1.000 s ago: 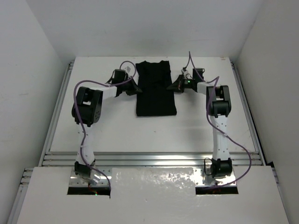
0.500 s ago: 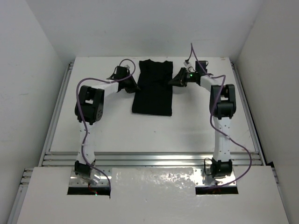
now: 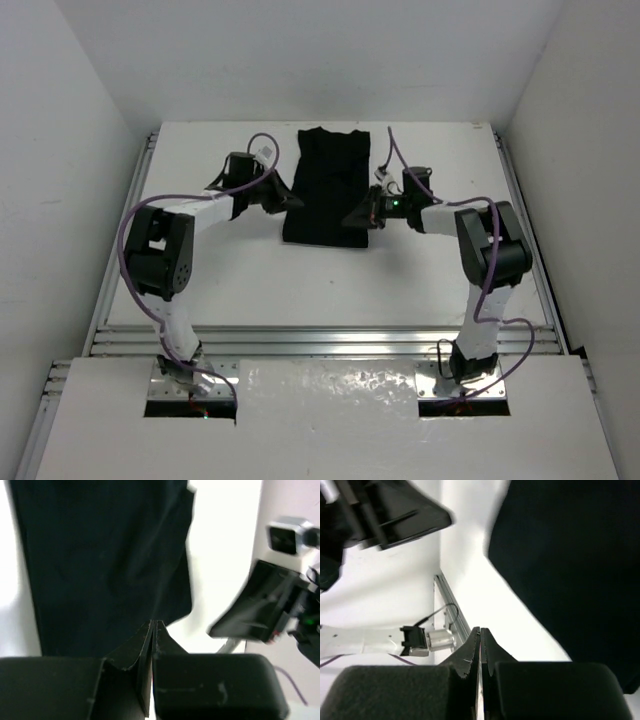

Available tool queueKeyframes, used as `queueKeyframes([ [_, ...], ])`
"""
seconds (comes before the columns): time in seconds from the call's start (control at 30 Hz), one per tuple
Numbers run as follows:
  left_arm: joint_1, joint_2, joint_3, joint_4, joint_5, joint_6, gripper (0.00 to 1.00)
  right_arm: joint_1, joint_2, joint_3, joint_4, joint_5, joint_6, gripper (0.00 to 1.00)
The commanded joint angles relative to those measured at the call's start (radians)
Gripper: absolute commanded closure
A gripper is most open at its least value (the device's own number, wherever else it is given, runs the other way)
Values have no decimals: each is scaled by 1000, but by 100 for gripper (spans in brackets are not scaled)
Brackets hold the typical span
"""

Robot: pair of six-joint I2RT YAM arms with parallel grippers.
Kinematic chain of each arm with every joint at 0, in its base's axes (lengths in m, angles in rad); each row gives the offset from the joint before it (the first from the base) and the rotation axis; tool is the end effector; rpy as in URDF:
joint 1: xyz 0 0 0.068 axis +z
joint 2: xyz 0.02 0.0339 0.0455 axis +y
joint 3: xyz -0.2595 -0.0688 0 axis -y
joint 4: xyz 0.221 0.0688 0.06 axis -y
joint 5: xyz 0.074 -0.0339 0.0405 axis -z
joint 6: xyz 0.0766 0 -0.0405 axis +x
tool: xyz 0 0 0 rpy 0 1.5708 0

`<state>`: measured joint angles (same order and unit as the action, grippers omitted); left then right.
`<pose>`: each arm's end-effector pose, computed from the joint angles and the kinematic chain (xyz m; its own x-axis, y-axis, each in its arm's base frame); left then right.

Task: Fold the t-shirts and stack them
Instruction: Fold the tshirt

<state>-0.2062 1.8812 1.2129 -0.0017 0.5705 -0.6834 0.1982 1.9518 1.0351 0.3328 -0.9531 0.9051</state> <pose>0.4011 -0.1262 0.1848 -0.8418 -0.3669 -0.3960 0.0711 0.6519 -0.7550 0.3773 0.1395 0.1503 -0.9480 0.2742 -0.1618 -0.0572 0.3534 0.9337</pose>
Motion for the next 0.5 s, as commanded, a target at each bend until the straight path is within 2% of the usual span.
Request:
queueKeyframes([
  [0.0, 11, -4, -62, 51, 80, 22, 100, 9, 42, -21, 135, 40, 45, 100],
  [0.27, 11, 147, -118, 78, 66, 30, 100, 15, 196, 17, -3, 134, -28, 100],
  [0.37, 10, 183, -128, 34, 17, 39, 100, 15, 226, -49, -4, 158, -43, 100],
  [0.47, 10, 180, -148, -91, -61, 48, 100, 18, 216, -98, -32, 191, -80, 100],
])
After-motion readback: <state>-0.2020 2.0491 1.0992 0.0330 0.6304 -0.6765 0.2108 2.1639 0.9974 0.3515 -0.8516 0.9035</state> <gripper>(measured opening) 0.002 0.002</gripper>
